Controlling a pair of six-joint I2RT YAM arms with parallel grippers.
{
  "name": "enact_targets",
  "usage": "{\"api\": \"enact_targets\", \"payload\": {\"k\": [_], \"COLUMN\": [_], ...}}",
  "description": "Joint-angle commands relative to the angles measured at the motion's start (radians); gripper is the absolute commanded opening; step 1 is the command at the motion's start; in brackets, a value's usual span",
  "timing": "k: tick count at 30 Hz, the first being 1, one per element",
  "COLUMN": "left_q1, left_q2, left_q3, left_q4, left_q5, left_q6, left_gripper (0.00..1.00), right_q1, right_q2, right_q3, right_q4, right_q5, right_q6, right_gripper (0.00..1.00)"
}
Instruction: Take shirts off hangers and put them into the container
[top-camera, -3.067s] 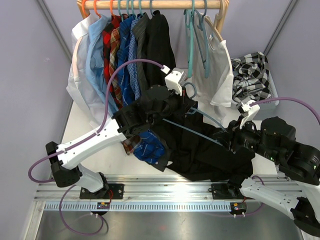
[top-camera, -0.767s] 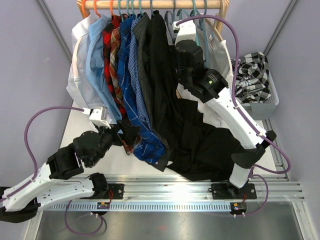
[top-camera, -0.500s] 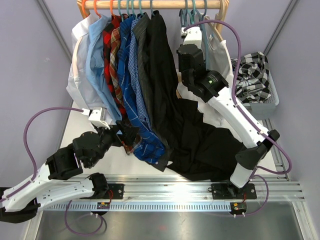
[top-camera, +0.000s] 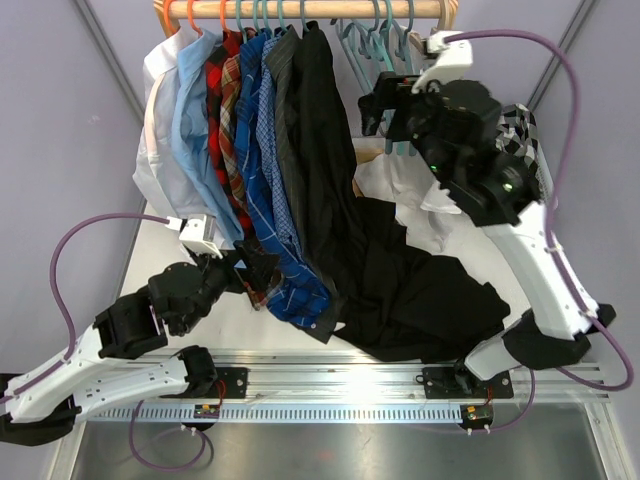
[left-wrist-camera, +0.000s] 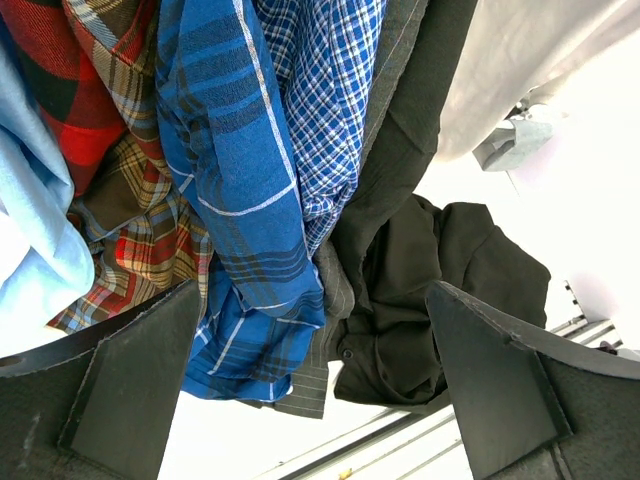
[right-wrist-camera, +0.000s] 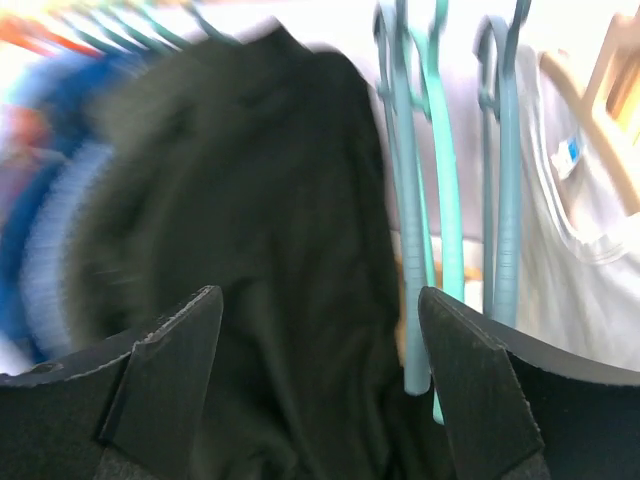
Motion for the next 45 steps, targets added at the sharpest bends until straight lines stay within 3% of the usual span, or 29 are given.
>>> {"api": "enact_targets", "payload": {"k": [1, 6, 11, 15, 20, 23, 25, 29, 36, 39, 41, 43, 45], "left_q1": [-0.004, -0.004, -0.004, -0.006, -0.004, -0.004, -0.006, -0.004, -0.004, -0.006, -0.006, -0.006, -0.007], "left_q2": [0.009, 0.013, -0.001, -0.001, 0.011, 0.034, 0.043, 0.057, 0.046, 0.034, 0.025, 0.022, 0.028], "left_q3": [0.014, 0.016, 0.011, 0.019, 0.014, 0.005, 0.002, 0.012, 0.031, 0.034, 0.032, 0.032, 0.032], "left_q4": [0.032, 0.032, 0.03, 0.024, 0.041, 0.045, 0.049, 0.055, 0.021, 0.003, -0.004, -0.005, -0.004], "left_q5": [-0.029, -0.022, -0.016, -0.006, 0.018, 0.027, 0.03, 0.043, 0.037, 0.032, 0.027, 0.023, 0.023], "left_q6": [-0.003, 0.0, -0.006, -0.008, -0.014, -0.026, -0.034, -0.035, -0.04, -0.049, -0.052, -0.052, -0.054], "left_gripper": [0.99, 0.99, 0.99, 0.99, 0.99, 0.99, 0.99, 0.99, 0.99, 0.99, 0.99, 0.99, 0.99], "right_q1": [0.019, 0.076, 0.227, 0.267, 0.267, 0.267, 0.266, 0.235, 0.109, 0.108, 0.108, 0.108, 0.106], "right_q2": [-0.099, -0.168, -0.324, -0.446, -0.517, -0.474, -0.431, -0.327, -0.023, -0.015, -0.113, -0.237, -0.346], "right_q3": [0.06, -0.028, -0.345, -0.707, -1.014, -1.183, -1.24, -1.424, -1.53, -1.582, -1.619, -1.645, -1.607], "right_q4": [-0.069, -0.141, -0.143, -0.174, -0.255, -0.29, -0.272, 0.043, 0.308, 0.345, 0.38, 0.325, 0.218], "right_q5": [-0.123, -0.177, 0.009, 0.177, 0.381, 0.415, 0.398, 0.259, 0.082, 0.117, 0.148, 0.207, 0.334], "right_q6": [0.047, 0.058, 0.084, 0.262, 0.554, 0.81, 0.89, 0.927, 1.015, 1.084, 1.092, 1.107, 1.148], "right_gripper": [0.88, 0.89, 0.99, 1.0, 1.0, 0.99, 1.0, 1.0, 1.0, 0.88, 0.49, 0.0, 0.0]}}
